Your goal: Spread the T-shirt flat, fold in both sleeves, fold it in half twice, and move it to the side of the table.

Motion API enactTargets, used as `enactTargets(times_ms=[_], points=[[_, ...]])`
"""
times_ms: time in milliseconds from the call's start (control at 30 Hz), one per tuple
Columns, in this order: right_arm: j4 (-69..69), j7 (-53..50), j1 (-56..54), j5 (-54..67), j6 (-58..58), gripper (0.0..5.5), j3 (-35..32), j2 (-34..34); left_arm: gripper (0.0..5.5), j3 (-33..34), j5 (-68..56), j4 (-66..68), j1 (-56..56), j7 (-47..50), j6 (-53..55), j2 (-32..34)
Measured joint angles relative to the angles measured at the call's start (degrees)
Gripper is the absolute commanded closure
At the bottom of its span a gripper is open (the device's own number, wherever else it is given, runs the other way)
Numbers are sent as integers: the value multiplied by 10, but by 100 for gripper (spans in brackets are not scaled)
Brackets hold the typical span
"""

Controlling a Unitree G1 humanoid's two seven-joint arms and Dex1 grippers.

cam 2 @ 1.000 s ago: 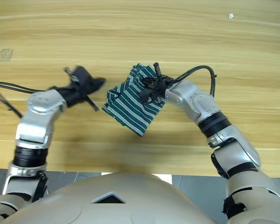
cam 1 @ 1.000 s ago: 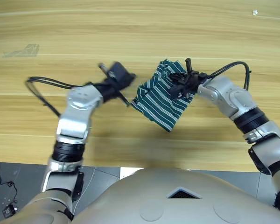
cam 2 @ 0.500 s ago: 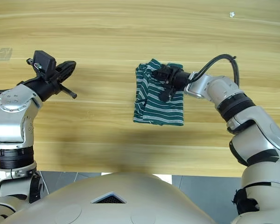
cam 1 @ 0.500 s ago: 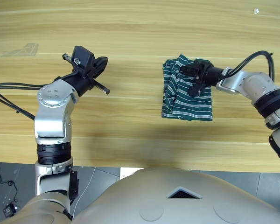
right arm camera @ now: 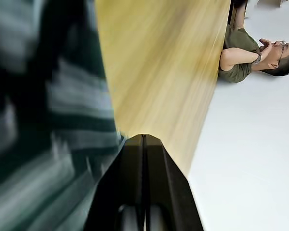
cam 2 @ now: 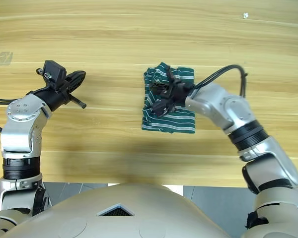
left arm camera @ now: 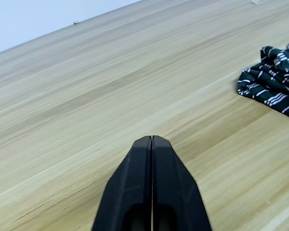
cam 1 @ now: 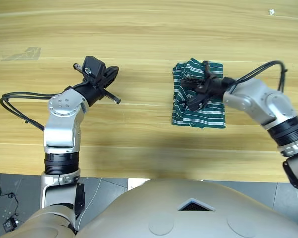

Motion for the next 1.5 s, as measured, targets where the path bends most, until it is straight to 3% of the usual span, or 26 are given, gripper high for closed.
enactTargets(times_ms=[100,300,700,1067,1233,1300,1433,1500], points=[[35,-13,13,-23,9,550,21,37,545,-5,0,5,1,0,-5,0],[73,-43,17,-30,-6,550,25,43,545,-6,0,5,12,3,-11,-1],[22,-61,149,25,-83,550,-69,-166,545,-9,-1,-5,29,13,-11,-2],[-26,-62,204,59,-71,550,-125,-166,545,-11,-1,9,29,17,-24,-6],[-232,-103,241,271,31,550,-283,-65,545,21,-43,17,28,41,-126,-82],[-293,-148,251,351,66,550,-332,8,545,37,-57,19,32,50,-194,-112],[-244,-258,267,374,65,550,-345,161,545,44,-24,98,31,86,-349,-148],[-187,-280,264,358,46,550,-329,197,545,56,-22,153,17,102,-403,-158]])
